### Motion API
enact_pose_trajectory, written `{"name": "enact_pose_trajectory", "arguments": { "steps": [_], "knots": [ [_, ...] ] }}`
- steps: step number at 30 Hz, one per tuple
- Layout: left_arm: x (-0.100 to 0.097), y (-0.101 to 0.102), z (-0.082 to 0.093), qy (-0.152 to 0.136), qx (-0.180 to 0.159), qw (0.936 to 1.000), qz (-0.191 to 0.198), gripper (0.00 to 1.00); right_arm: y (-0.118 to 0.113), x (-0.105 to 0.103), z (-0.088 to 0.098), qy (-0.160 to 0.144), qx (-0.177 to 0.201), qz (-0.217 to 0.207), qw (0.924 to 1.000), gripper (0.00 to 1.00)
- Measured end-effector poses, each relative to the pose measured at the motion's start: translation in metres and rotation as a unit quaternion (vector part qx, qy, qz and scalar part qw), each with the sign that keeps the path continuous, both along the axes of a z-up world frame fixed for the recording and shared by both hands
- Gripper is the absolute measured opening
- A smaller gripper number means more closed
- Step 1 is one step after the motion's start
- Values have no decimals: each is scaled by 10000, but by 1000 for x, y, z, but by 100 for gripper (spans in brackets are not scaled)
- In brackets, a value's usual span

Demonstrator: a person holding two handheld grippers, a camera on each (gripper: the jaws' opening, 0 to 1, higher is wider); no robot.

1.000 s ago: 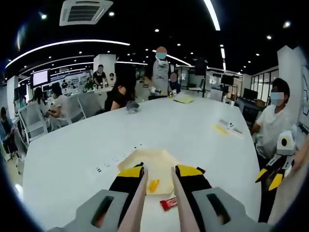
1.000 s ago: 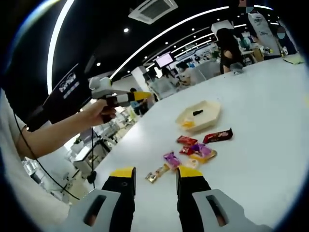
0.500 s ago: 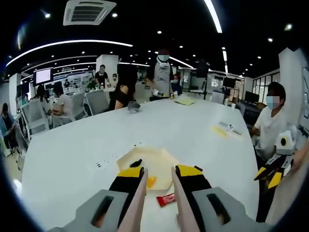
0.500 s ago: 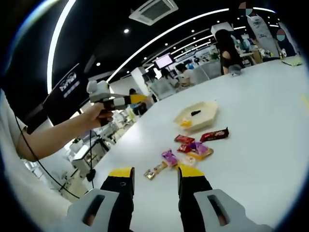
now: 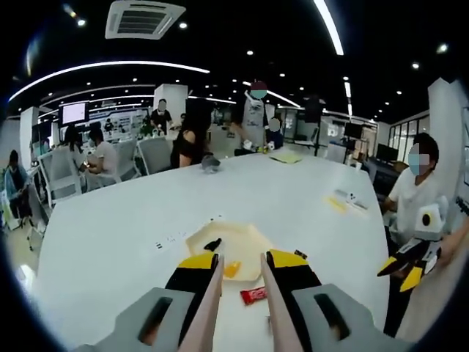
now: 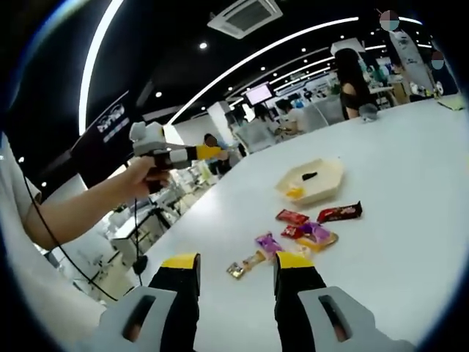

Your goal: Place the target food into the container with the food tongs after gripping and lifting it, then release it inside without dropping or visibly crushing the food.

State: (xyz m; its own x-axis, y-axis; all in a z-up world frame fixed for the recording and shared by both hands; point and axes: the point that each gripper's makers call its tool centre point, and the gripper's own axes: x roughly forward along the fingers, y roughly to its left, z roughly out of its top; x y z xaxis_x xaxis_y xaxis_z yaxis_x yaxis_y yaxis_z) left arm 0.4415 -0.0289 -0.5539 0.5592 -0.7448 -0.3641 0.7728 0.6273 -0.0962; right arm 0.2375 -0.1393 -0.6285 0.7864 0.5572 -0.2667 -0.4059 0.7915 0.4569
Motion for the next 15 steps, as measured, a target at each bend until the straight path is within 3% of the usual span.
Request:
{"name": "enact_pose_trajectory", "arguments": {
  "steps": [15],
  "knots": [
    [-20,-7,-7,186,-108,9997,62,25,-16,0,3,39,81,-59,9999,42]
  ]
}}
